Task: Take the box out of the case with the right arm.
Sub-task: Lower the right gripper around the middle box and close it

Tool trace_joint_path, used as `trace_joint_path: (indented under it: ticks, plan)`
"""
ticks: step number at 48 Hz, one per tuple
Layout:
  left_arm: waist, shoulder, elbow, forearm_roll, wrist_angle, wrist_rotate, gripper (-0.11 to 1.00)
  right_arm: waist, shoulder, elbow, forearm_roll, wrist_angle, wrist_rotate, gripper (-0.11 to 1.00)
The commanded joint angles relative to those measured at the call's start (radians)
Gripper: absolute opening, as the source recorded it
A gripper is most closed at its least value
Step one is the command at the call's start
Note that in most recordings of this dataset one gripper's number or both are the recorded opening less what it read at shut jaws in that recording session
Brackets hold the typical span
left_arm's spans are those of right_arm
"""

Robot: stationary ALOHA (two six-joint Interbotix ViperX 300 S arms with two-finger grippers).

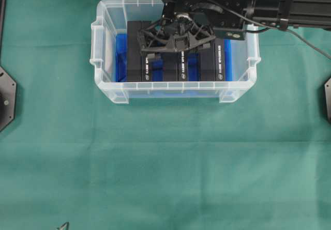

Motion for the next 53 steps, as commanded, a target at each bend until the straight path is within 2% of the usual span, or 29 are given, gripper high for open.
trace_joint_path:
  ticks: [1,18,24,27,32,53]
  plan:
    - [-0.003,0.003,-0.020,0.003,-0.005,0.002,0.00,0.011,-0.018,-0.009,0.014,-0.008,0.003,0.93]
    - [-0.002,-0.002,-0.020,0.003,-0.003,0.002,0.00,0.012,-0.017,-0.009,0.031,-0.006,0.009,0.93]
    - [-0.002,-0.002,-0.020,0.003,-0.005,0.002,0.00,0.012,-0.018,-0.009,0.035,0.000,0.048,0.90]
    - [-0.002,0.000,-0.020,0.003,-0.003,0.002,0.00,0.012,-0.018,-0.009,0.035,0.006,0.069,0.84]
    - [-0.002,0.000,-0.020,0.003,-0.005,0.002,0.00,0.018,-0.018,-0.011,0.032,0.014,0.100,0.66]
    - [-0.002,0.003,-0.020,0.003,-0.003,0.002,0.00,0.021,-0.029,-0.009,0.020,0.043,0.103,0.66]
